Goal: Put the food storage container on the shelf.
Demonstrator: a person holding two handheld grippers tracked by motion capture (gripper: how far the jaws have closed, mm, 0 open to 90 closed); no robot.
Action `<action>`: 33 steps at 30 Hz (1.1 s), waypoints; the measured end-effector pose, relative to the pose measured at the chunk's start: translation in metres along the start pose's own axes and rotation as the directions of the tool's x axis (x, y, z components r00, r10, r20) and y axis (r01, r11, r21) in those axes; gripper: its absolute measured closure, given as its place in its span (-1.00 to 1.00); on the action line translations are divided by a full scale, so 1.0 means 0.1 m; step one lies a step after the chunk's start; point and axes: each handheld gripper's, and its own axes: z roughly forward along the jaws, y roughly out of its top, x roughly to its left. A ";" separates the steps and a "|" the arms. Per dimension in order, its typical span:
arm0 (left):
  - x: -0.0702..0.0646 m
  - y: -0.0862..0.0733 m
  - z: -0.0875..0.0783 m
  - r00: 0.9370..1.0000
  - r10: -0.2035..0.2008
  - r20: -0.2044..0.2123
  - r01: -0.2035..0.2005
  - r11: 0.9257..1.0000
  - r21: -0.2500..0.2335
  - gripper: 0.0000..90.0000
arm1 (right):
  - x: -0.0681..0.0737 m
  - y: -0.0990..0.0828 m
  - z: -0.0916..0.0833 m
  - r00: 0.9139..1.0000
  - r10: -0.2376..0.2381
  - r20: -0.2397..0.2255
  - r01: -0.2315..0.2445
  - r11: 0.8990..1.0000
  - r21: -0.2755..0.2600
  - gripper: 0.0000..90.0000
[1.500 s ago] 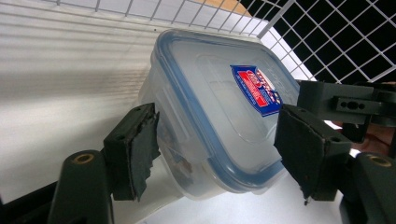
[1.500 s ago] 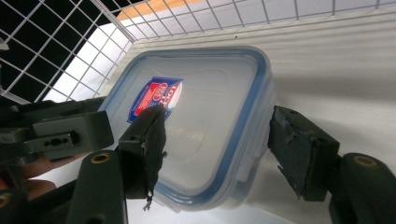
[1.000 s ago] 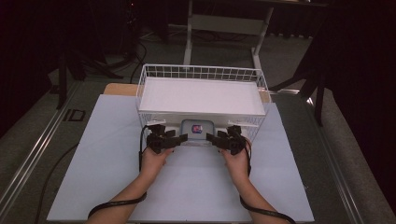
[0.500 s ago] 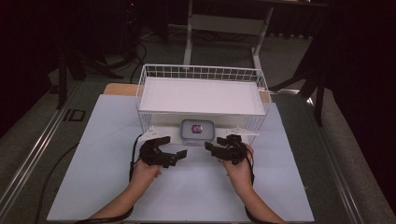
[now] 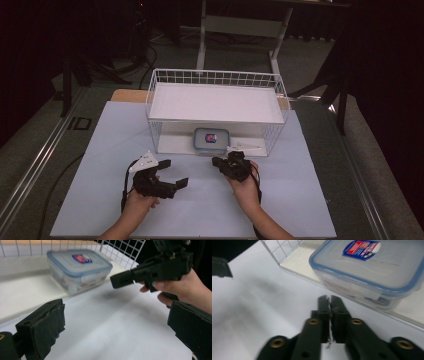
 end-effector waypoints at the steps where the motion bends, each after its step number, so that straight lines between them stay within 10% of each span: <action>1: 0.00 -0.04 0.01 1.000 -0.004 -0.001 0.004 1.000 -0.001 -0.95 | 0.01 0.00 0.03 1.000 -0.002 0.004 0.002 1.000 0.002 0.99; 33: 0.03 -0.19 0.01 0.999 0.009 -0.037 -0.010 1.000 -0.016 -0.95 | -0.23 0.29 0.54 0.992 0.061 0.114 -0.058 0.998 -0.028 1.00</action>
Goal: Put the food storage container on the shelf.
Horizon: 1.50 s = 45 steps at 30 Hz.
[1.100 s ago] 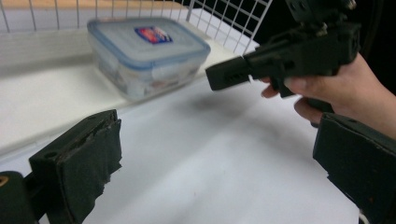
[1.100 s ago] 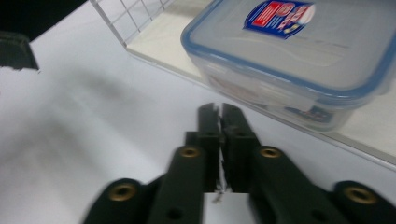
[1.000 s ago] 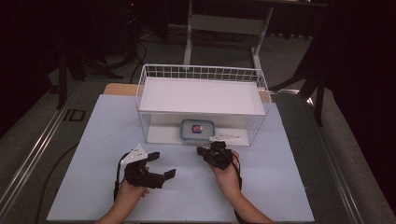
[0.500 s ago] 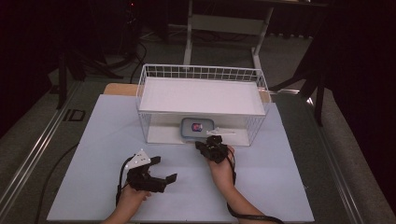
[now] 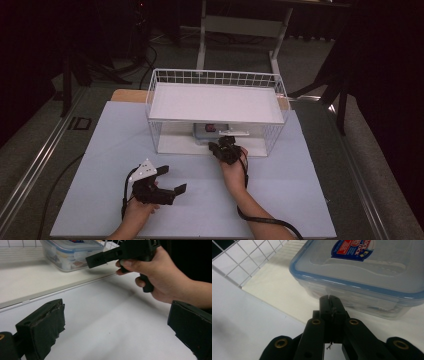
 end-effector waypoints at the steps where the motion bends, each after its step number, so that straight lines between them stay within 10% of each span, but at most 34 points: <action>1: 0.00 0.00 0.00 1.000 -0.001 0.000 0.001 1.000 0.004 -0.95 | 0.00 0.02 0.02 1.000 -0.003 0.001 0.003 1.000 -0.005 1.00; 30: 0.00 -0.01 -0.01 1.000 0.015 0.001 -0.015 1.000 0.002 -0.95 | -0.01 0.12 0.14 0.998 0.031 0.046 -0.030 0.999 -0.016 0.99; 45: -0.05 0.02 -0.01 0.999 0.035 0.007 -0.035 0.999 0.008 -0.95 | 0.14 -0.22 -0.12 0.998 -0.054 0.026 0.055 0.998 -0.042 0.47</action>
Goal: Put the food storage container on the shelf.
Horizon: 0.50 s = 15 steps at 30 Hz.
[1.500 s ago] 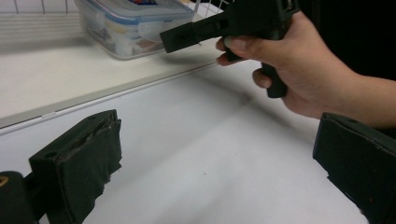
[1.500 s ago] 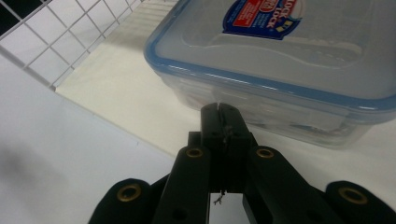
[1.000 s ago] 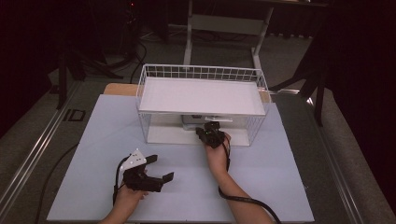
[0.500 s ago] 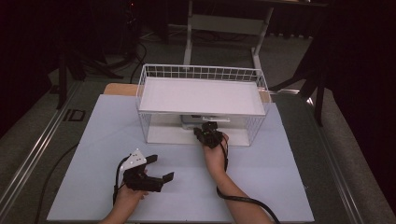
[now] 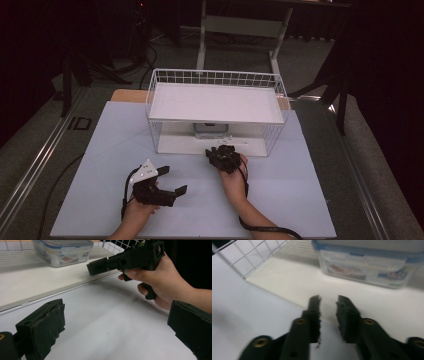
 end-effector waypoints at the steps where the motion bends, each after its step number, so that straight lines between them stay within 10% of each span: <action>1: 0.00 0.00 0.00 1.000 -0.001 0.001 0.001 1.000 0.001 -0.95 | 0.03 -0.03 -0.05 1.000 -0.026 0.005 0.026 1.000 -0.008 0.34; 6: -0.02 0.03 0.00 1.000 -0.006 0.010 0.006 1.000 0.001 -0.95 | 0.09 -0.05 -0.21 0.997 -0.081 0.006 0.082 0.996 -0.039 -0.04; 15: -0.07 0.13 -0.02 0.999 0.044 0.031 -0.044 0.999 -0.006 -0.95 | 0.12 -0.07 -0.44 0.990 -0.060 -0.128 0.051 0.996 -0.071 -0.61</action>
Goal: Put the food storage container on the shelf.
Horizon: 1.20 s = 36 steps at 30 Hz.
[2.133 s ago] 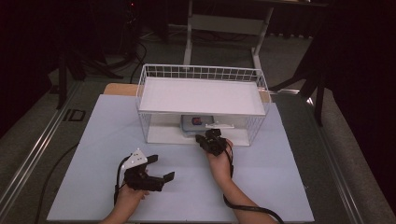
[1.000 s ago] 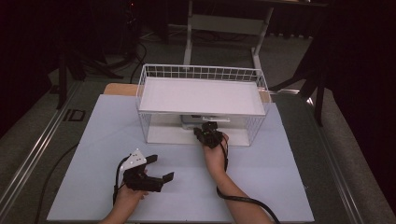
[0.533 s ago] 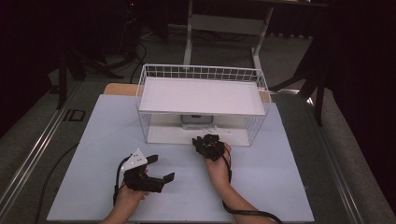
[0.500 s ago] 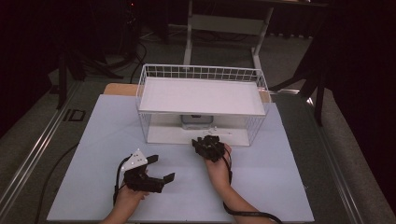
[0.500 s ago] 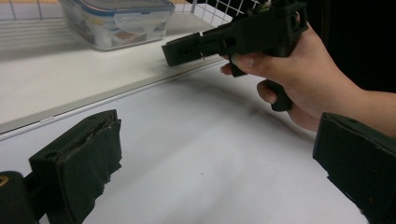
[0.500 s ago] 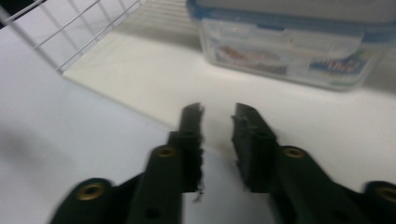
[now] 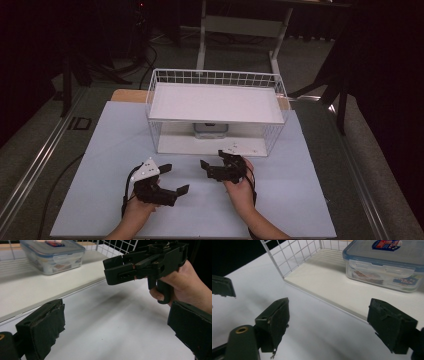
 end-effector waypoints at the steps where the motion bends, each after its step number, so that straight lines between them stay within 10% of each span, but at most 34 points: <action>1: -0.01 0.01 0.00 1.000 0.004 0.003 -0.004 1.000 0.001 -0.95 | 0.00 0.00 -0.01 1.000 0.001 -0.003 -0.001 1.000 0.001 -0.63; 21: 0.02 0.02 -0.27 0.999 0.039 0.011 -0.039 0.999 -0.013 -0.95 | -0.04 -0.12 -0.57 0.996 -0.089 -0.023 0.089 0.996 -0.009 -0.63; 36: 0.02 -0.03 -0.42 0.996 0.045 0.083 -0.042 0.999 -0.034 -0.95 | -0.12 -0.23 -1.09 0.996 -0.074 -0.054 0.071 0.995 -0.066 -0.63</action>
